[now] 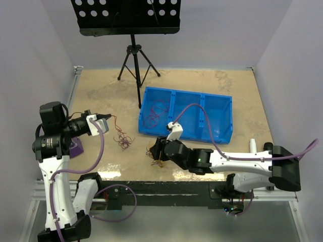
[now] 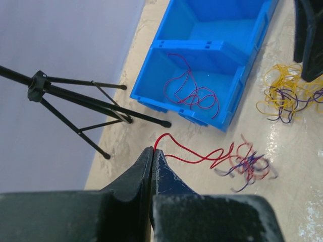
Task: Untangle the cables
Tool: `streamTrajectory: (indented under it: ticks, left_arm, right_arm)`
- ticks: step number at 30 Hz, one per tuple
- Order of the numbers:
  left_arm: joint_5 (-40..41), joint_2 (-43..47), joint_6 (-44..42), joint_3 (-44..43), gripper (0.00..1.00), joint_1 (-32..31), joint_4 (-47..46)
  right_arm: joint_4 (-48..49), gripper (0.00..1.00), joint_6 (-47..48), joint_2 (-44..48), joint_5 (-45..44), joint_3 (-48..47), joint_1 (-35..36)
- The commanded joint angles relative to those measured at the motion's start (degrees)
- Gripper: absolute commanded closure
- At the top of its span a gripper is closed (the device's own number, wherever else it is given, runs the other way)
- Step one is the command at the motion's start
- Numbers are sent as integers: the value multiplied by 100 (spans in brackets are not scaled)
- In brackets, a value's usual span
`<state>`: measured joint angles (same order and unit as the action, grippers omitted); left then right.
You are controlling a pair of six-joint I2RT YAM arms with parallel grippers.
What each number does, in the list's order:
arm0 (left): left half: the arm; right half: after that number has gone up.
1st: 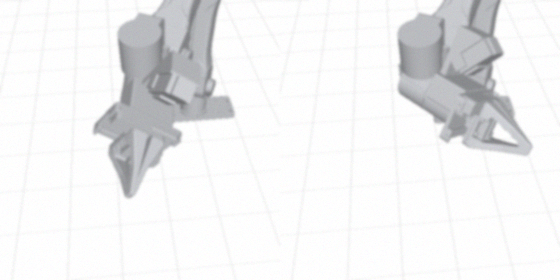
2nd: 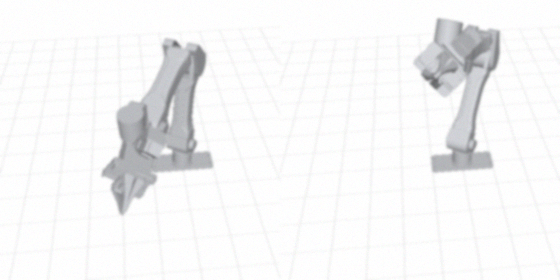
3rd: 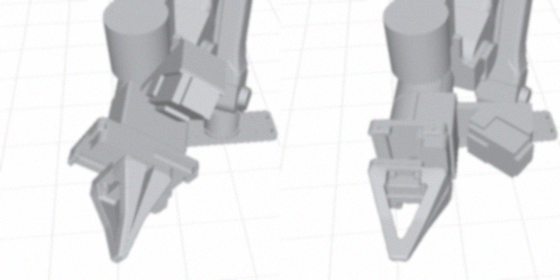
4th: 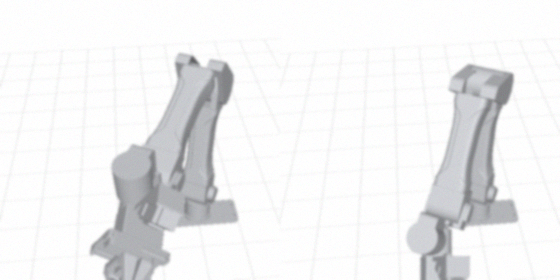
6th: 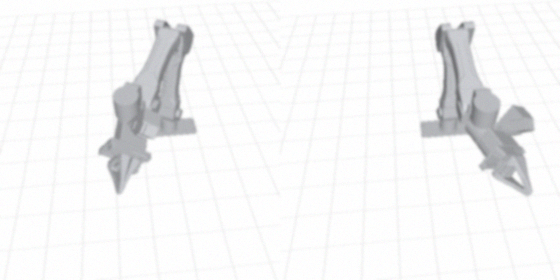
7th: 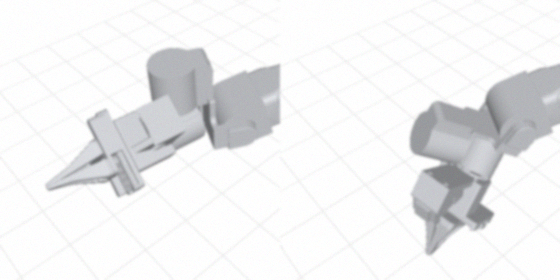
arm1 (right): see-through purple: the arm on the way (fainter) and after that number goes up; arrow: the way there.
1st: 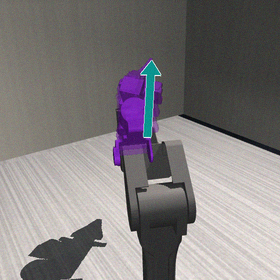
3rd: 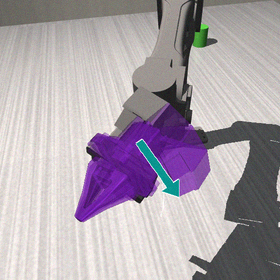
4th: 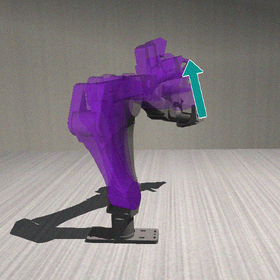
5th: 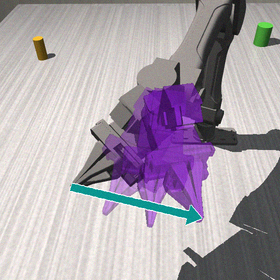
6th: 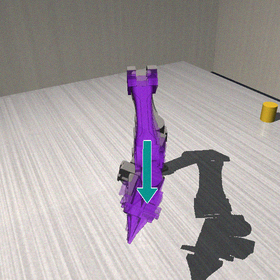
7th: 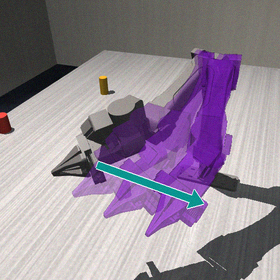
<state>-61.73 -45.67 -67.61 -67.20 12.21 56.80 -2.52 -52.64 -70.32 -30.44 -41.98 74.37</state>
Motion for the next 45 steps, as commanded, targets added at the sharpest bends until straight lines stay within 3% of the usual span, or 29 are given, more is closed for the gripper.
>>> streamTrajectory:
  ticks: [1,5,7,23,33,45]
  left_arm:
    - [-646,23,-804,-153,100,1,454]
    - [-919,32,-2419,-311,100,1,1516]
    - [-1024,23,-2739,-364,100,-8,1869]
    - [-1516,383,-2766,-311,100,-52,1870]
    - [-1622,445,-2669,-434,100,-96,1861]
    - [-1658,401,-2696,-496,100,-113,1861]
  right_arm:
    - [1060,45,623,-569,-67,-592,165]
    - [1553,45,860,-1044,-85,-785,166]
    - [1623,46,922,-1202,-76,-899,166]
    - [1878,49,1107,-1554,125,-979,113]
    - [2721,49,1274,-1783,1091,-743,95]
    - [3003,63,1248,-2231,1373,-847,95]
